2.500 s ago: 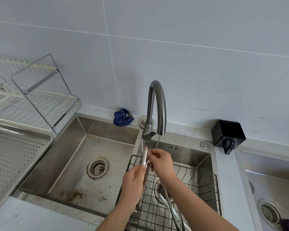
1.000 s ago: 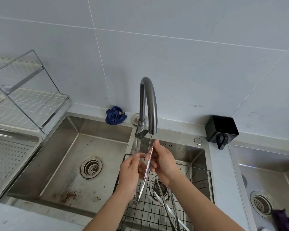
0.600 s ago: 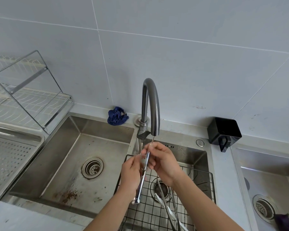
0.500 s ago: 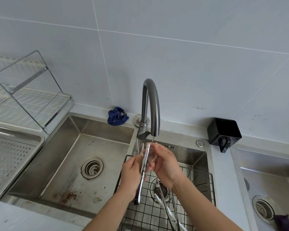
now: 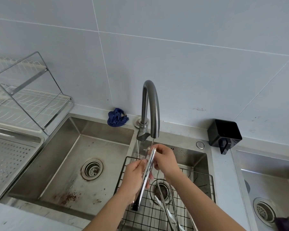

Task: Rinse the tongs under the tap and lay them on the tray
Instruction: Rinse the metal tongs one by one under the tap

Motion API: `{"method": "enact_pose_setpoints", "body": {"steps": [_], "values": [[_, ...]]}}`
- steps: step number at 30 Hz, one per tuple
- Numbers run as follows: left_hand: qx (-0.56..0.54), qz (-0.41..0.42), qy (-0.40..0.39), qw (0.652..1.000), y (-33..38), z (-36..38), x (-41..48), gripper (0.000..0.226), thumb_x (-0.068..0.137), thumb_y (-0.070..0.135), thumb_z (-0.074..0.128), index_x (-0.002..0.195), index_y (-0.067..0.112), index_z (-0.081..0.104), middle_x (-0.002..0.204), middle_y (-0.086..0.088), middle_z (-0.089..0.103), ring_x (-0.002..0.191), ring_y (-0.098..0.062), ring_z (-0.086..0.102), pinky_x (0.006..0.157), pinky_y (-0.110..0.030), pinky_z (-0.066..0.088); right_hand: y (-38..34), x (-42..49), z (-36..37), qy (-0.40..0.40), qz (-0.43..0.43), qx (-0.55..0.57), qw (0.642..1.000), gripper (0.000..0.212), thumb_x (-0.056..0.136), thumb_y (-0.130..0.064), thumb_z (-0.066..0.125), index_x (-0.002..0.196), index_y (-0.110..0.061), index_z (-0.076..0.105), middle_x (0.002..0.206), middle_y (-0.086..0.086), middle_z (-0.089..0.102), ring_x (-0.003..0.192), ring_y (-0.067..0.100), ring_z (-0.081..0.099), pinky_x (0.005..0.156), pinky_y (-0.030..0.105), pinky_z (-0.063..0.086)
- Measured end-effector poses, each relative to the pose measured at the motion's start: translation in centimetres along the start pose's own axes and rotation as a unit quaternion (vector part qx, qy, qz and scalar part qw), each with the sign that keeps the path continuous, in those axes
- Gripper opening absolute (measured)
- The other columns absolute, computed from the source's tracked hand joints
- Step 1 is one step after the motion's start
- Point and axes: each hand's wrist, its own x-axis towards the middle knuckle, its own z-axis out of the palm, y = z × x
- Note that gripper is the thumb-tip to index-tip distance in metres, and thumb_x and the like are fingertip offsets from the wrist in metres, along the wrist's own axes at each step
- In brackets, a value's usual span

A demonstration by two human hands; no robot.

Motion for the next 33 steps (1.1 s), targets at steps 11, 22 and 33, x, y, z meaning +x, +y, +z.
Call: {"method": "enact_pose_setpoints", "body": {"steps": [11,22,33], "values": [[-0.025,-0.02,-0.04,0.999,-0.3,-0.2,0.2,0.034,0.103,0.037,0.051,0.091,0.016,0.075,0.072,-0.02,0.068,0.043,-0.025,0.052,0.041,-0.029,0.043,-0.2,0.2,0.2,0.002,0.005,0.035,0.999,0.021,0.098,-0.02,0.067,0.082,-0.008,0.071,0.072,0.009,0.072,0.049,0.014,0.056,0.042,0.023,0.041],[-0.065,-0.013,-0.09,0.994,-0.2,-0.6,0.8,0.039,0.093,0.051,0.056,0.107,0.019,0.074,0.088,-0.025,0.073,0.052,-0.028,0.062,0.046,-0.028,0.045,-1.4,0.7,0.4,0.028,-0.001,-0.016,0.999,0.032,0.101,-0.031,0.062,0.082,-0.007,0.069,0.071,0.013,0.077,0.053,0.02,0.07,0.046,0.025,0.05],[0.125,0.075,0.035,0.989,-2.2,-2.2,0.2,0.027,0.1,0.015,0.058,0.115,0.036,0.066,0.081,-0.008,0.071,0.053,-0.013,0.06,0.045,-0.022,0.047,-0.1,0.3,1.5,0.041,-0.004,-0.045,0.998,0.011,0.096,-0.008,0.065,0.1,-0.018,0.068,0.08,0.003,0.079,0.056,0.01,0.066,0.049,0.022,0.051]]}}
